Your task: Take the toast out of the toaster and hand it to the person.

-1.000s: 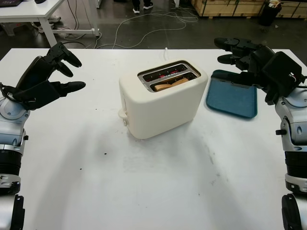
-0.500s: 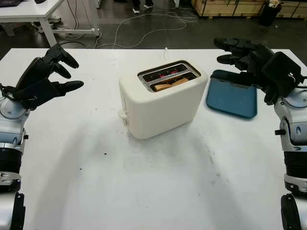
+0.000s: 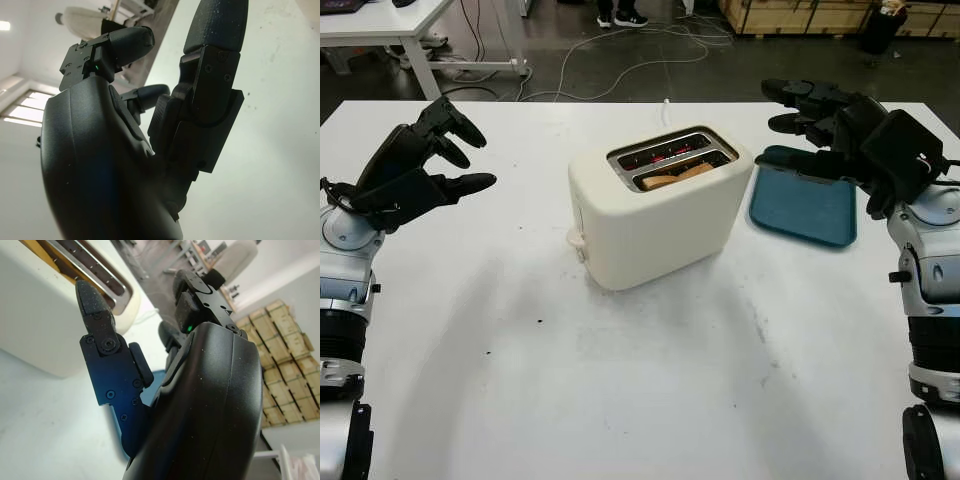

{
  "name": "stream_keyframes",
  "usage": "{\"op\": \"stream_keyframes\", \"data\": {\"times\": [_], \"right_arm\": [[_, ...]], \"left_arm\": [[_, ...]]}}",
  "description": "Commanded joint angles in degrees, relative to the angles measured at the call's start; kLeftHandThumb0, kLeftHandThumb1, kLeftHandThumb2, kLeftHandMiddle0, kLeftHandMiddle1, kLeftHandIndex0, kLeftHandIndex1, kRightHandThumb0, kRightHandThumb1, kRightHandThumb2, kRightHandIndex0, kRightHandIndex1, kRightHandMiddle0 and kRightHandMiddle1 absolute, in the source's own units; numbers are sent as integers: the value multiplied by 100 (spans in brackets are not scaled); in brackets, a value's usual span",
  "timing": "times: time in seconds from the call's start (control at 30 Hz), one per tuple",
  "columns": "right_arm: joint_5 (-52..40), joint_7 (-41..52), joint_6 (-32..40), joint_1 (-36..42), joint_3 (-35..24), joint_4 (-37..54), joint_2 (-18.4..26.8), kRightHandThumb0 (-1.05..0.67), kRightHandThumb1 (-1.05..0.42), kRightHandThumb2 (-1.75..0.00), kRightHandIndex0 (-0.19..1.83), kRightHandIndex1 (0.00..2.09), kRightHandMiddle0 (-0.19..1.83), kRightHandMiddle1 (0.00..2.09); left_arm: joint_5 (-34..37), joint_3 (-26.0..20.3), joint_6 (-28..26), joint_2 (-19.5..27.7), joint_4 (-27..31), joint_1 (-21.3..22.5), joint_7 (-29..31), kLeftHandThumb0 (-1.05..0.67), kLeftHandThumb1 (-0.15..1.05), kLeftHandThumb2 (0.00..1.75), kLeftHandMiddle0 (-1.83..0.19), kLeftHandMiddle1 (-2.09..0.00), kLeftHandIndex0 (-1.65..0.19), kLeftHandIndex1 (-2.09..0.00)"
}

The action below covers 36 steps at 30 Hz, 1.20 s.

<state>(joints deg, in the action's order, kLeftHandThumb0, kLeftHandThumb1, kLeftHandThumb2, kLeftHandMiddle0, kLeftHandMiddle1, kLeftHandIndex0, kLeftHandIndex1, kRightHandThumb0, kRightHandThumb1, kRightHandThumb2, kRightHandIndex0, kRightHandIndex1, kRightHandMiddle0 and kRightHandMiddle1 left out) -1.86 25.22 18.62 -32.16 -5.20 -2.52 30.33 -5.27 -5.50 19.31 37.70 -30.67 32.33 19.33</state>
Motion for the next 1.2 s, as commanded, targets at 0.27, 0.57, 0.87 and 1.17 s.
{"op": "stream_keyframes", "data": {"times": [0.27,0.57,0.87,1.17], "right_arm": [[-26,-57,-30,-78,4,54,-29,-48,-76,0,1,81,42,1],[-6,-59,-69,-82,8,13,-16,-49,-76,0,1,82,42,1],[-74,-30,-56,-74,-28,18,-28,-43,-76,0,0,83,42,1],[-19,-31,-27,-59,2,95,19,-40,-77,0,0,83,42,1]], "left_arm": [[-52,30,69,-5,44,91,-28,-105,92,25,-8,-175,0,-175],[-27,33,75,-21,57,102,0,-105,92,25,-8,-175,0,-175],[-15,29,131,-25,15,110,6,-105,92,25,-6,-175,0,-175],[24,3,138,-38,25,98,3,-105,92,24,-7,-175,0,-174]]}}
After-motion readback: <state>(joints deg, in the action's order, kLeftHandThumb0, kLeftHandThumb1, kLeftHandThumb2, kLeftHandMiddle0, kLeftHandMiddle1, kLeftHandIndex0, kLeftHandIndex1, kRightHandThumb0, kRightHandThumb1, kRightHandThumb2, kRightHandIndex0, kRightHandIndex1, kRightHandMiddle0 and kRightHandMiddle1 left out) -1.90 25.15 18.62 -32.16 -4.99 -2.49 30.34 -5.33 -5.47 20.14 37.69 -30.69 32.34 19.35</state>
